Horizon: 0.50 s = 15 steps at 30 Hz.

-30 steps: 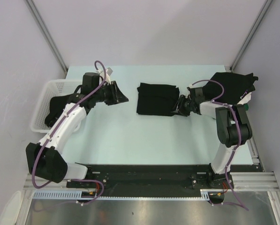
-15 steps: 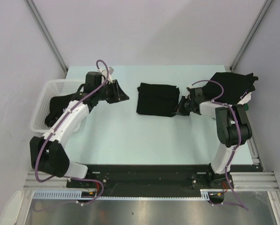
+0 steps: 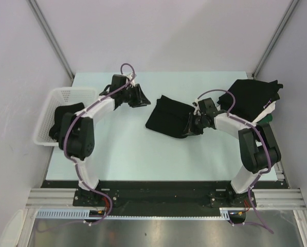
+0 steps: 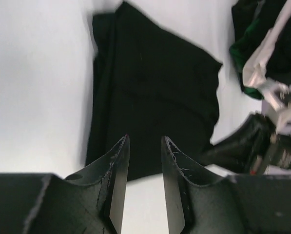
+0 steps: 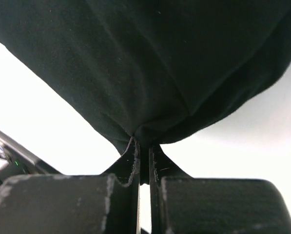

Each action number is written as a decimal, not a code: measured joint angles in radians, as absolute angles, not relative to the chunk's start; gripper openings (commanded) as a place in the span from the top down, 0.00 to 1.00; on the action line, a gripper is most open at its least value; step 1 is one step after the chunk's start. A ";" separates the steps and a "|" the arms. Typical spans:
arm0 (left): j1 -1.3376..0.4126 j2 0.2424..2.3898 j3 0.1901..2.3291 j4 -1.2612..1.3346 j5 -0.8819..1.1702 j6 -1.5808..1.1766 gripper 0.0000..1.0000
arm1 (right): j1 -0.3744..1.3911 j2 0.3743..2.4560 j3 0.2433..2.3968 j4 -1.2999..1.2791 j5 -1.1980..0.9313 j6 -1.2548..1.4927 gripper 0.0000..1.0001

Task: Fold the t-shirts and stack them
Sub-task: Put the neatly folded tshirt into the corner of the board with both arms

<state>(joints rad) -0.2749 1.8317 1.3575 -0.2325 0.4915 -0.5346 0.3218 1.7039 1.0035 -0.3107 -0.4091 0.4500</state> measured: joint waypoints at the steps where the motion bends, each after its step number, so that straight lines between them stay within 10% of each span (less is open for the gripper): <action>1: -0.275 1.868 1.385 -0.225 0.501 -0.540 0.62 | 0.328 1.693 1.003 -0.336 -0.410 0.440 1.00; 15: -0.275 2.190 1.634 -0.195 0.604 -0.611 0.58 | 0.332 1.656 1.001 -0.519 -0.408 0.388 1.00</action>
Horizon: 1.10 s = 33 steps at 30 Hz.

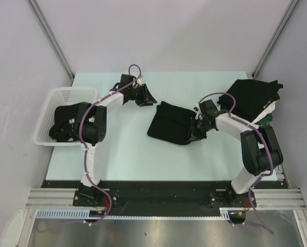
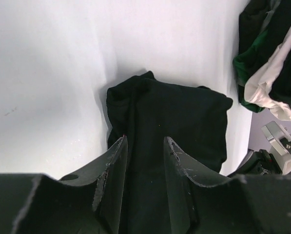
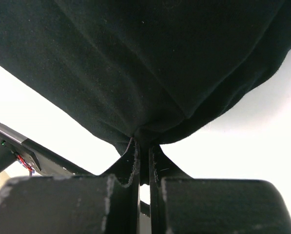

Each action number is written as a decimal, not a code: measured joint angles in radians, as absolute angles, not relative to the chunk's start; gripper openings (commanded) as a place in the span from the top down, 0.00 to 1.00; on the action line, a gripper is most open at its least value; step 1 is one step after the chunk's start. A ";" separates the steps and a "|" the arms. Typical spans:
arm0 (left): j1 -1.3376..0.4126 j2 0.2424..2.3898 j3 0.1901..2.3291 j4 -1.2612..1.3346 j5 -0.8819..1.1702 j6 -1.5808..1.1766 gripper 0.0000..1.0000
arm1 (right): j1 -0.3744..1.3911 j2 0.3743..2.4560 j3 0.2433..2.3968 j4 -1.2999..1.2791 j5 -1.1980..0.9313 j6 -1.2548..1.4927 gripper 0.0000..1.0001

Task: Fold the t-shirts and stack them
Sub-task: Put the neatly folded tshirt into the corner of the board with both arms

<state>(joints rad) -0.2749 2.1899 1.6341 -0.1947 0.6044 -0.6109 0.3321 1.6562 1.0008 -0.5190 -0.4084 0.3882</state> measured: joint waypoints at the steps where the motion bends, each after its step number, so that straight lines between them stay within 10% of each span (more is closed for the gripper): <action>1: -0.275 2.196 1.638 -0.199 0.607 -0.613 0.58 | 0.332 1.656 1.001 -0.521 -0.408 0.388 1.00; 33: -0.300 2.354 1.781 -0.175 0.791 -0.593 0.33 | 0.333 1.648 1.000 -0.546 -0.408 0.392 1.00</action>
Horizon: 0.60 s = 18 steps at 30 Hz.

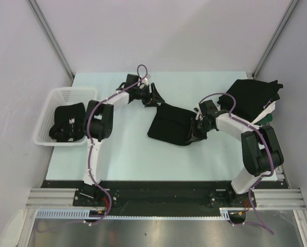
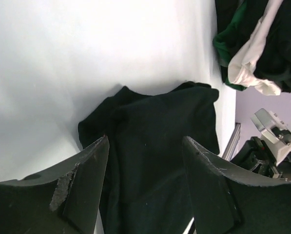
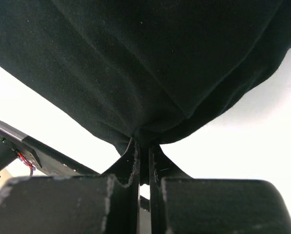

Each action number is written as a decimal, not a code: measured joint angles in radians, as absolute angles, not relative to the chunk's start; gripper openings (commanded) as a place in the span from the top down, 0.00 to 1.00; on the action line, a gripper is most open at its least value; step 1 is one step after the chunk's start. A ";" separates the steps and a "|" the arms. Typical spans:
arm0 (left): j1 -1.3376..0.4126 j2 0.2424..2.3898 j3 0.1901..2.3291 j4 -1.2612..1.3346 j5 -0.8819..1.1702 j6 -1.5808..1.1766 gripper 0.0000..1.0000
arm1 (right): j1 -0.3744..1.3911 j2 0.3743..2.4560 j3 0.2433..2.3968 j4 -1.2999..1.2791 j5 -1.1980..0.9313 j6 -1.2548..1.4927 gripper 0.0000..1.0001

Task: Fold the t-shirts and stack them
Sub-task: Put the neatly folded tshirt into the corner of the board with both arms

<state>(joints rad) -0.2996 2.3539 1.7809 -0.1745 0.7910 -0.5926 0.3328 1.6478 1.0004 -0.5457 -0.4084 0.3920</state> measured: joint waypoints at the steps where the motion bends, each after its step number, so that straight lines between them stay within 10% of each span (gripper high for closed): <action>1: -0.302 2.367 1.806 -0.185 0.792 -0.586 0.33 | 0.333 1.647 1.000 -0.546 -0.408 0.392 1.00; 18: -0.321 2.410 1.924 -0.438 0.676 -0.452 0.32 | 0.333 1.641 1.000 -0.548 -0.409 0.411 1.00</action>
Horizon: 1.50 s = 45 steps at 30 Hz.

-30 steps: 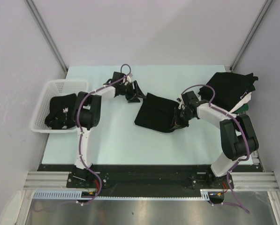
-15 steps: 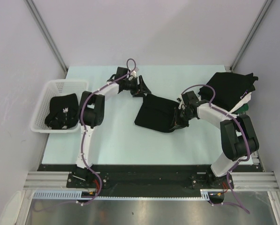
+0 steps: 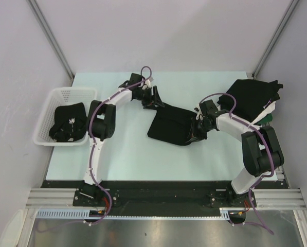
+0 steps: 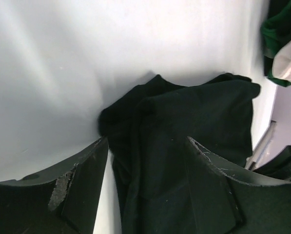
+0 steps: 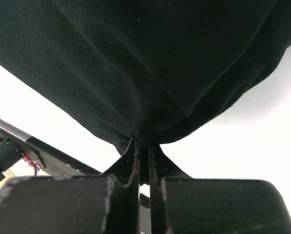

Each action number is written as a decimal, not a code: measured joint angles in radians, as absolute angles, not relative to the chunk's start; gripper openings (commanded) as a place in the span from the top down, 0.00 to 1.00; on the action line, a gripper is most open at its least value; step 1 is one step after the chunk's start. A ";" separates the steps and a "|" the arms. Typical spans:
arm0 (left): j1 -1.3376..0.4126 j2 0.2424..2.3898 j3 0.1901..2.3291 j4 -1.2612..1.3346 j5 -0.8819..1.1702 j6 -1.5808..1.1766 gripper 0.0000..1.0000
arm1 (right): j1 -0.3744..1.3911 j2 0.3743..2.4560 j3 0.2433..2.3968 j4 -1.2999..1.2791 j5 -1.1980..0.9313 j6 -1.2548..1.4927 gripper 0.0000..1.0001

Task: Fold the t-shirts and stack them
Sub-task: Put the neatly folded tshirt into the corner of the board with both arms

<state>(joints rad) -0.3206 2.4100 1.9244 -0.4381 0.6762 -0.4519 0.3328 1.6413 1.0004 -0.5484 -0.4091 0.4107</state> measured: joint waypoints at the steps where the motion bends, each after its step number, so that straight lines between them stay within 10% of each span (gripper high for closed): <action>1: -0.320 2.410 1.934 -0.456 0.664 -0.439 0.32 | 0.333 1.642 1.000 -0.548 -0.410 0.411 1.00; 36: -0.360 2.502 2.072 -0.512 0.700 -0.427 0.37 | 0.332 1.644 0.997 -0.542 -0.435 0.416 1.00; 39: -0.372 2.502 2.072 -0.522 0.699 -0.426 0.45 | 0.332 1.644 0.997 -0.542 -0.435 0.416 1.00; 45: -0.384 2.506 2.068 -0.549 0.688 -0.421 1.00 | 0.332 1.644 0.997 -0.542 -0.437 0.415 1.00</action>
